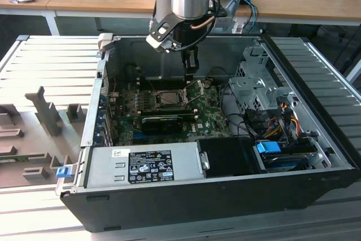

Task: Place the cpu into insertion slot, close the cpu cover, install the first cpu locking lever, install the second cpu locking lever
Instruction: 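Close the cpu cover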

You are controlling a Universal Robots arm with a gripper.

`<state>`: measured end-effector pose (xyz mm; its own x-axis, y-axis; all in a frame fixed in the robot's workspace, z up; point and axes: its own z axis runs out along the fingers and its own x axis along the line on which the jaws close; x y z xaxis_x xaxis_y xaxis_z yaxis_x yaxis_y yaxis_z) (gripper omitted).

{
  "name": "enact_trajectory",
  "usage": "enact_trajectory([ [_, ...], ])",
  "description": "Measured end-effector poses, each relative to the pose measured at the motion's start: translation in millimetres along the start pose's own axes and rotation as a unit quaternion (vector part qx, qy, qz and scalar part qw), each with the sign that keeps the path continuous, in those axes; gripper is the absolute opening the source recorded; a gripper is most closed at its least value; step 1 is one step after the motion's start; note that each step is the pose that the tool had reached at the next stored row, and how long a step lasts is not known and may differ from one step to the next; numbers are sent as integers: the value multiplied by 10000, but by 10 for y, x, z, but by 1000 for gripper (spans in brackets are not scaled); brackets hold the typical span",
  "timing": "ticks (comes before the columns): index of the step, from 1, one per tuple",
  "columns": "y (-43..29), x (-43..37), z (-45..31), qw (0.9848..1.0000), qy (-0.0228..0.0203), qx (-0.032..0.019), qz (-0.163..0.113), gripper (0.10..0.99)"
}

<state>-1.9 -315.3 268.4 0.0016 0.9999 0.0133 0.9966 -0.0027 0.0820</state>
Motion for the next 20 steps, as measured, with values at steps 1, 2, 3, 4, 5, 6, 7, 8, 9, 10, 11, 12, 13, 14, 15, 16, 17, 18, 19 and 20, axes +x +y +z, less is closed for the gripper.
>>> enact_trajectory([
  [1,13,0,1,10000,0,0,0,106],
  [2,20,1,2,10000,0,0,0,106],
  [3,36,1,3,10000,0,0,0,106],
  [4,50,1,4,10000,0,0,0,106],
  [5,63,1,5,10000,0,0,0,106],
  [6,83,1,6,10000,0,1,0,106],
  [7,94,1,7,10000,0,1,0,106],
  [8,110,1,8,10000,0,1,0,106],
  [9,120,1,9,10000,0,1,0,106],
  [10,151,1,12,10000,0,3,0,106],
  [11,164,1,13,10000,0,3,0,106],
  [12,179,1,14,10000,0,4,0,106],
  [13,200,1,16,10000,0,4,0,106],
  [14,216,1,17,10000,0,3,0,106],
  [15,242,2,20,10000,1,3,-1,106],
  [16,257,2,21,10000,0,4,0,106],
  [17,279,2,24,10000,1,4,0,106],
  [18,308,2,26,10000,1,6,0,106],
  [19,330,1,29,10000,1,8,0,106],
  [20,339,0,34,10000,4,9,0,106],
])
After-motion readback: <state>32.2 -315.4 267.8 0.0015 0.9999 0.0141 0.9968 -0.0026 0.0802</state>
